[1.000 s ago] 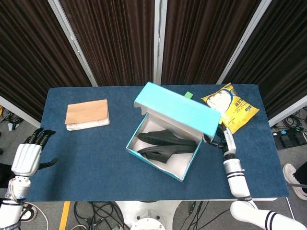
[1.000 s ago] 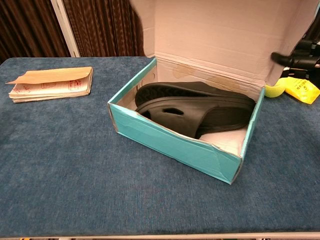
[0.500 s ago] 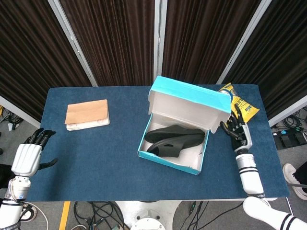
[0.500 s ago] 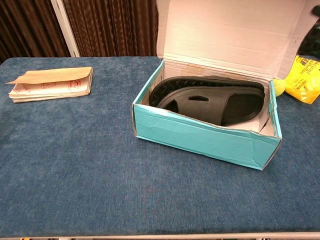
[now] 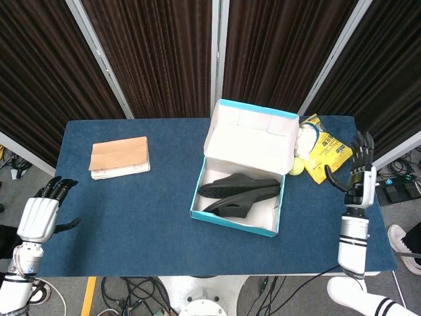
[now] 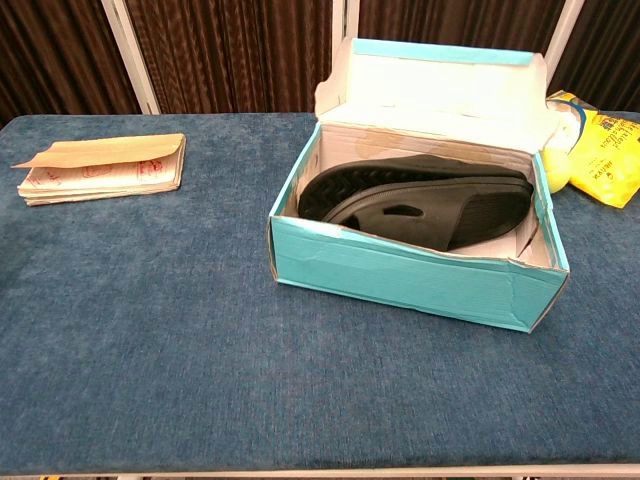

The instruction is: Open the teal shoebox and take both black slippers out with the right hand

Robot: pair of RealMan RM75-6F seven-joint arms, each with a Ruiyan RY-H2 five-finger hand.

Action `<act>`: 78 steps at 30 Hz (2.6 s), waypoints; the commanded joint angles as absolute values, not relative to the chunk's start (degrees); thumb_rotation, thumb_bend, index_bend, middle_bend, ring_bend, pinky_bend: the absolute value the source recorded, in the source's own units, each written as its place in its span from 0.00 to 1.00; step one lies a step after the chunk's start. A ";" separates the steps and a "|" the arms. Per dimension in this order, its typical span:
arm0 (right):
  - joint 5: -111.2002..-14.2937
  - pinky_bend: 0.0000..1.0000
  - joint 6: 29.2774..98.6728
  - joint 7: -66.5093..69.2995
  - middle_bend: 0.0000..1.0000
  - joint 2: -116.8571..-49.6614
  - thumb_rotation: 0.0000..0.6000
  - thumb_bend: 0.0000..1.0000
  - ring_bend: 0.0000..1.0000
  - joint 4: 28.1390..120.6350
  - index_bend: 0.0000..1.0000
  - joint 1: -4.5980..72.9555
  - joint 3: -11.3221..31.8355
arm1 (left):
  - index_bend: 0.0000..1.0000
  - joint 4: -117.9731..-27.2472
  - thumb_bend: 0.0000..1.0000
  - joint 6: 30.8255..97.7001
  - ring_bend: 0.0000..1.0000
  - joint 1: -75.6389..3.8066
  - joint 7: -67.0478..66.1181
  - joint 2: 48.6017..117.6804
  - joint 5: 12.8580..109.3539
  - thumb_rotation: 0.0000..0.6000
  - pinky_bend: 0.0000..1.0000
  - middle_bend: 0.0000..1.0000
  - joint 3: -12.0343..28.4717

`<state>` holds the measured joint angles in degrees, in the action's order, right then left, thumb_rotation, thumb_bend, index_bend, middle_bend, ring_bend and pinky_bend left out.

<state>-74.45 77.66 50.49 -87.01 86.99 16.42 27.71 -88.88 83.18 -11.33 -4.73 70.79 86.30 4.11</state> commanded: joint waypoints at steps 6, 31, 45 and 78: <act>-83.50 0.12 71.92 26.33 0.22 -83.75 1.00 0.17 0.03 87.52 0.07 23.45 20.57 | 0.20 -88.60 0.07 83.44 0.11 -11.11 -4.54 70.73 86.05 1.00 0.32 0.20 4.16; -56.74 0.23 45.39 -20.21 0.26 -84.71 1.00 0.20 0.13 89.25 0.26 48.29 19.04 | 0.21 -86.03 0.07 84.40 0.11 -10.30 -0.75 70.43 85.39 1.00 0.32 0.20 4.53; -48.74 0.20 45.32 -23.66 0.26 -86.43 1.00 0.15 0.11 89.06 0.23 52.38 15.47 | 0.21 -84.38 0.07 85.28 0.11 -9.73 1.93 70.60 85.90 1.00 0.32 0.20 4.42; -43.39 0.33 47.97 -27.38 0.36 -93.28 1.00 0.20 0.24 81.41 0.37 57.13 10.99 | 0.21 -81.43 0.07 85.27 0.11 -9.05 4.46 71.36 85.53 1.00 0.32 0.20 4.33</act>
